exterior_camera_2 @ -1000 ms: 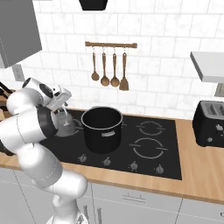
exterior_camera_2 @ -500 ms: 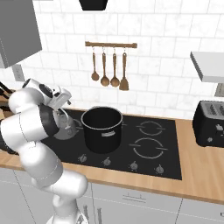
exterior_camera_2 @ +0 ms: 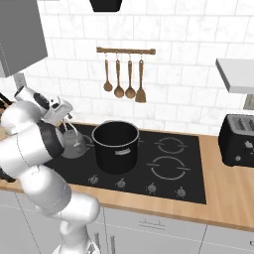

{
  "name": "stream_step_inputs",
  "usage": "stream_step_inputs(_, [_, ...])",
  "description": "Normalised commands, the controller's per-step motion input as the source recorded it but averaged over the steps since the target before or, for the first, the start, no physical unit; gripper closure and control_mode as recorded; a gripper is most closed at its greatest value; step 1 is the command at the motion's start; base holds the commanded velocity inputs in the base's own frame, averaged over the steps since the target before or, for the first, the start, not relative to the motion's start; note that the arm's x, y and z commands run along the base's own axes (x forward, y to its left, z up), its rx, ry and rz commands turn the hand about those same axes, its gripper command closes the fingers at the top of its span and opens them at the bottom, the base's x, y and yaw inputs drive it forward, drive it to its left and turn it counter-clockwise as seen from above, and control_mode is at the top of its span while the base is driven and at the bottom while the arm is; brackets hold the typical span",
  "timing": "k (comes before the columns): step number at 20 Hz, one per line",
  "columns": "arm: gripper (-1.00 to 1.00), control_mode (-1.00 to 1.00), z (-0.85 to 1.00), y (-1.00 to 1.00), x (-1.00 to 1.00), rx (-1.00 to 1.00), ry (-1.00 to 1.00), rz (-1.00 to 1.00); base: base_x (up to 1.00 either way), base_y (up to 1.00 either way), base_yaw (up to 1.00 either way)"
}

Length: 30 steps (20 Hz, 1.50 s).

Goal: Pick the kettle from the counter and place it on a stove burner. Then turn the burner on.

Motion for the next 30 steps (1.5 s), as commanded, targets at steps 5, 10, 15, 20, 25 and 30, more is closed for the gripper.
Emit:
stream_step_inputs(5, [-1.00,-1.00,0.40,0.67,-0.96,0.05,0.02,-0.01,0.00,0.00,0.00])
stream_step_inputs(10, [-1.00,-1.00,-0.62,0.00,-1.00,0.15,0.35,-0.31,0.00,0.00,0.00])
stream_step_inputs(15, [-1.00,-1.00,-0.62,0.00,-0.99,0.24,0.37,-0.45,0.00,0.00,0.00])
stream_step_inputs(20, [-1.00,-1.00,-0.75,-0.03,-0.07,0.14,0.08,-0.31,0.00,0.00,0.00])
stream_step_inputs(25, [-1.00,-1.00,-0.50,-0.11,0.40,0.01,-0.05,-0.16,0.00,0.00,0.00])
stream_step_inputs(30, [-1.00,-1.00,-0.29,-0.02,0.15,0.03,0.00,-0.07,0.00,0.00,0.00])
